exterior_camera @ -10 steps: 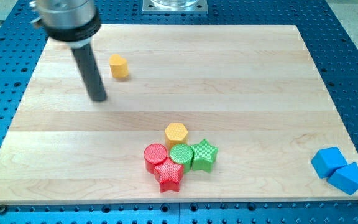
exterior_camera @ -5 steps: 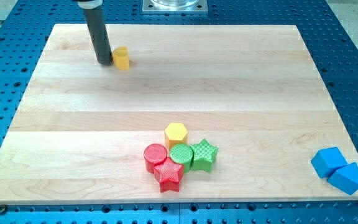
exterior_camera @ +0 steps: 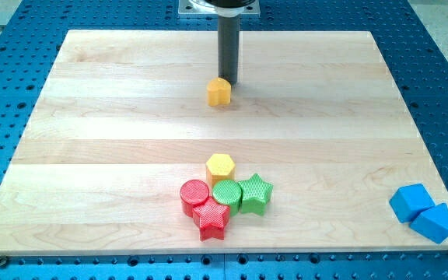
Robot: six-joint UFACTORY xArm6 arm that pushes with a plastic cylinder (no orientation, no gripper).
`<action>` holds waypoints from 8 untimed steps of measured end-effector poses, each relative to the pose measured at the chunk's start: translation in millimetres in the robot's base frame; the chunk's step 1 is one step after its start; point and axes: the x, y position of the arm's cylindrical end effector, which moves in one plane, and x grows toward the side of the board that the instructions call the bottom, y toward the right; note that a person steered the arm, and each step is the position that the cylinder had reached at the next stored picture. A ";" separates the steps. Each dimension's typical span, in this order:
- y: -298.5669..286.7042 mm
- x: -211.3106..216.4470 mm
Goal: Move the heart into the group of blocks
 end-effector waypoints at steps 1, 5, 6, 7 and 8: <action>-10.7 11.7; -8.7 105.2; -12.4 88.9; -31.8 61.1; -54.1 85.9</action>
